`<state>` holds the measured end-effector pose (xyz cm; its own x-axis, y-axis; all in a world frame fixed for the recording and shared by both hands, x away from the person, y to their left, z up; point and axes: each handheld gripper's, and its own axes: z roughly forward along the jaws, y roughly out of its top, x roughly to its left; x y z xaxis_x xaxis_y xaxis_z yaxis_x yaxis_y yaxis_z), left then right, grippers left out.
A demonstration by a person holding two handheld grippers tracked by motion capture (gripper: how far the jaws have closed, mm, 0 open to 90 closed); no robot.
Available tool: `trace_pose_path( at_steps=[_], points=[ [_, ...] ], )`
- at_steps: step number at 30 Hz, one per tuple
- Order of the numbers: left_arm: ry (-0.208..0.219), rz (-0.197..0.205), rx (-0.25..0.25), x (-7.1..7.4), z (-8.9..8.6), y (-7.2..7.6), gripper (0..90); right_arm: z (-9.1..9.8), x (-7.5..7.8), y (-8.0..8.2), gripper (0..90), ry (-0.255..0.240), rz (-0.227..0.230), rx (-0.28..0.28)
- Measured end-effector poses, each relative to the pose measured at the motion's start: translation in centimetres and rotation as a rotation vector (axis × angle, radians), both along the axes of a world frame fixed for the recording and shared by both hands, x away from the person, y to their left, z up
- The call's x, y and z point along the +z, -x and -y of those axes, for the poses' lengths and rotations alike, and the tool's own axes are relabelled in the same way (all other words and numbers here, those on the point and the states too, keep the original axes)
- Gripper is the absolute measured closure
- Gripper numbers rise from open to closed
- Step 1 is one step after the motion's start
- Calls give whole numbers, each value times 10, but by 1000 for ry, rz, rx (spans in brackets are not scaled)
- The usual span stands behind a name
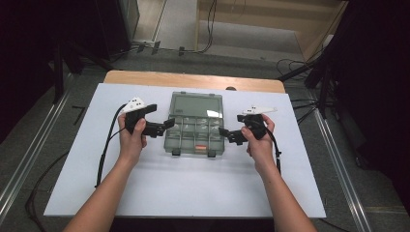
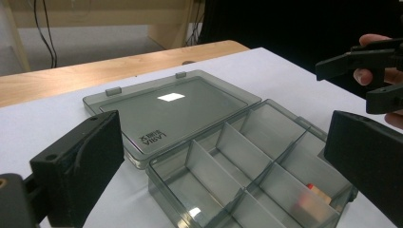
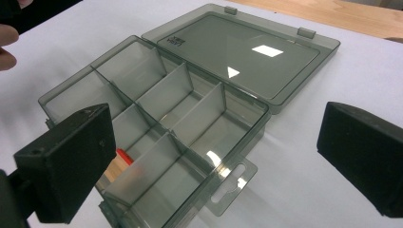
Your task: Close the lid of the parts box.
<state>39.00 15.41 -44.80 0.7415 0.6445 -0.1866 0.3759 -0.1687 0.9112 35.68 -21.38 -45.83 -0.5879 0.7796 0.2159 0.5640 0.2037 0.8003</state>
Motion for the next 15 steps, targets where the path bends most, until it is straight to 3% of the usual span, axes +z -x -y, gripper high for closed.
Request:
trace_pose_path(
  at_steps=[15],
  points=[
    [-24,-24,5,3,14,-22,9,-4,2,-24,0,-12,-5,3]
  ],
)
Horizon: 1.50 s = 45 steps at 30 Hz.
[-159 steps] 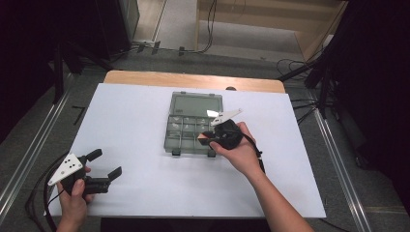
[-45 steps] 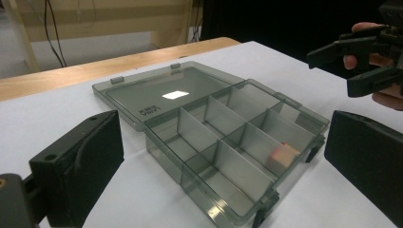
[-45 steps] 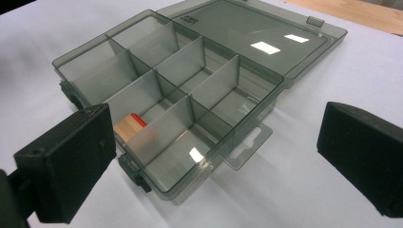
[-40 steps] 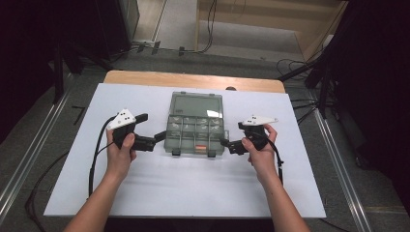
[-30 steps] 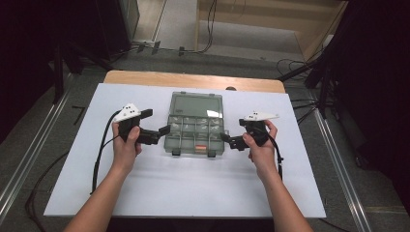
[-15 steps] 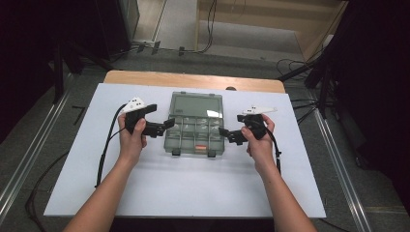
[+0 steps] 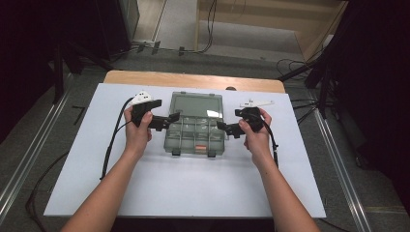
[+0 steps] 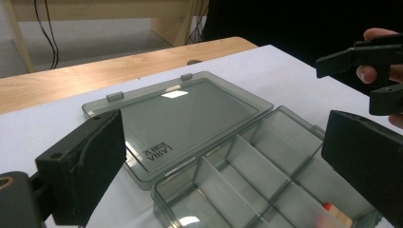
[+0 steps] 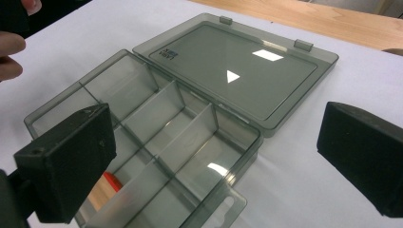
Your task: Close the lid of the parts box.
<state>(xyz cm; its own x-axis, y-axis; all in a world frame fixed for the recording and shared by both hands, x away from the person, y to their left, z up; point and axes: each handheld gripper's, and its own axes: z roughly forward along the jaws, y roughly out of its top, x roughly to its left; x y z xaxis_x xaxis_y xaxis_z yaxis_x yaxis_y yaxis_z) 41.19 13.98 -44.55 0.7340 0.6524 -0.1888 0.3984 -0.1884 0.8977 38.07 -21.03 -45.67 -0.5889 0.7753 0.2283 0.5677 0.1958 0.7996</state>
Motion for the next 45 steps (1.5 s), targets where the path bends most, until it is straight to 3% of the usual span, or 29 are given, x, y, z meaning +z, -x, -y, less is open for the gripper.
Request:
trace_pose_path(
  at_steps=[6,15,20,29,32,35,42,45],
  points=[
    [13,-21,21,-1,-2,-10,48,-2,-1,-11,0,-6,-18,-4],
    [-5,-50,37,-4,2,-27,55,-5,-2,-26,0,-7,-32,-6],
    [-38,-59,42,-6,10,-37,62,-8,-2,-35,0,-10,-46,0],
    [-19,-113,61,-13,11,-52,62,-10,-7,-51,0,-58,-98,-13],
    [-25,-127,65,-16,13,-56,63,-10,-10,-56,0,-56,-114,-18],
    [1,-155,76,-21,11,-62,63,-10,-15,-61,0,-53,-129,-24],
    [-48,-207,89,-31,13,-73,64,-7,-21,-73,0,-78,-162,-40],
    [-49,-238,102,-33,14,-77,72,-4,-24,-77,0,-99,-177,-58]
  ],
)
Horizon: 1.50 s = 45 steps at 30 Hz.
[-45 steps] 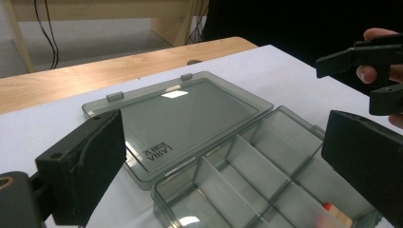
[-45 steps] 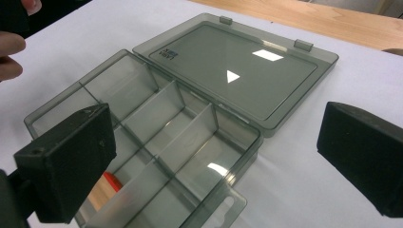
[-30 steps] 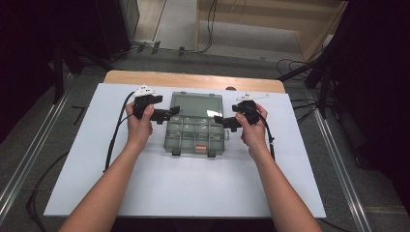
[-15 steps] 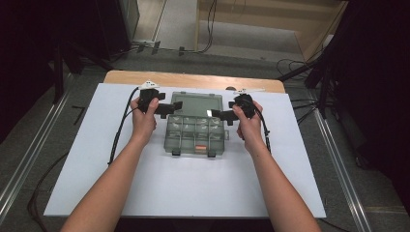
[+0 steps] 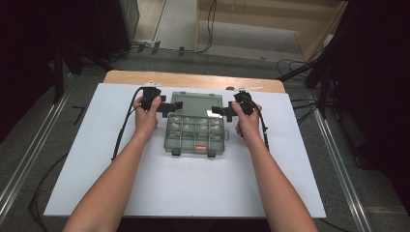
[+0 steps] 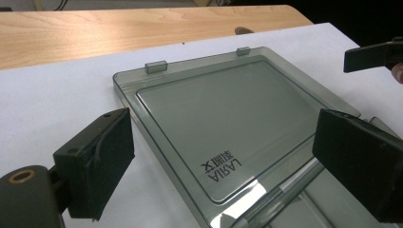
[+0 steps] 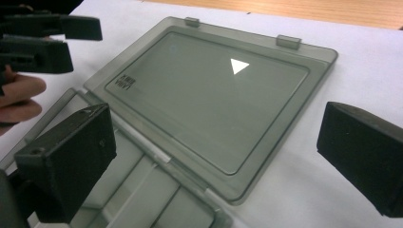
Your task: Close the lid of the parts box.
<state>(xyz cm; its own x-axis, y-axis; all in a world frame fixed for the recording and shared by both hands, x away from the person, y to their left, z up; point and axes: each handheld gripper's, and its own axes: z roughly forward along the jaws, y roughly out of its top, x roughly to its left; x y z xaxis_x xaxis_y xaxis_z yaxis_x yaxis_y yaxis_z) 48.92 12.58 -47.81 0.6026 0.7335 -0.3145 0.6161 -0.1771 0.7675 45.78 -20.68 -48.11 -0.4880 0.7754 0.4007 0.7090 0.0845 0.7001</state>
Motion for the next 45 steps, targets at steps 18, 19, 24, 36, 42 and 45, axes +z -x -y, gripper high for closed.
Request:
trace_pose_path(
  at_steps=[18,19,24,36,42,45],
  points=[
    [-15,-85,42,-14,0,-8,166,-1,-23,-12,36,-41,-112,-38],
    [-19,-91,48,-15,1,-8,184,0,-24,-12,37,-53,-120,-38],
    [-10,-116,55,-17,2,-9,237,4,-28,-15,100,-94,-183,-77],
    [-2,-145,37,-22,6,-8,260,6,-32,-16,263,-139,-240,-108],
    [-4,-162,43,-25,7,-9,260,2,-32,-15,304,-135,-250,-103],
    [2,-167,52,-25,7,-9,260,2,-33,-16,338,-143,-258,-108]
  ],
)
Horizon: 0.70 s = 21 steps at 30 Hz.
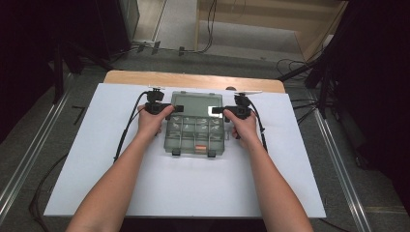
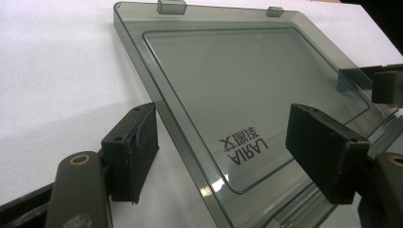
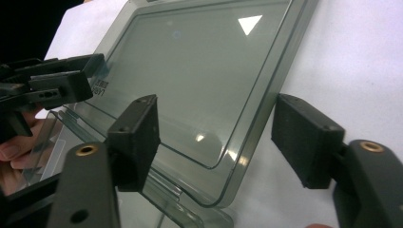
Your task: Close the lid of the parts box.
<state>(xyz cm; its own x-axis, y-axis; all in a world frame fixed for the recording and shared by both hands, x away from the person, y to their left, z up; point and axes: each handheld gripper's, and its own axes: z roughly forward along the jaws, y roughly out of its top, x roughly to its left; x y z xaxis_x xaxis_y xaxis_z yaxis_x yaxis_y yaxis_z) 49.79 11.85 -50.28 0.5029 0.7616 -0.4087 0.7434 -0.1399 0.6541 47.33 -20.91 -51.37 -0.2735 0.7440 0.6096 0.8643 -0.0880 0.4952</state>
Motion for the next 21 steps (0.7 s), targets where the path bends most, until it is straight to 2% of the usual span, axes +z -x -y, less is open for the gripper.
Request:
trace_pose_path(
  at_steps=[9,12,18,21],
  points=[
    [18,-14,7,1,-1,0,265,-1,0,2,428,30,13,-8],
    [0,-7,3,0,-1,0,273,-1,0,2,434,35,21,-12],
    [3,-13,4,0,-2,0,293,0,-1,3,440,30,24,-6],
    [33,-28,-7,-1,-2,-1,318,0,-2,3,446,25,31,0]
  ],
)
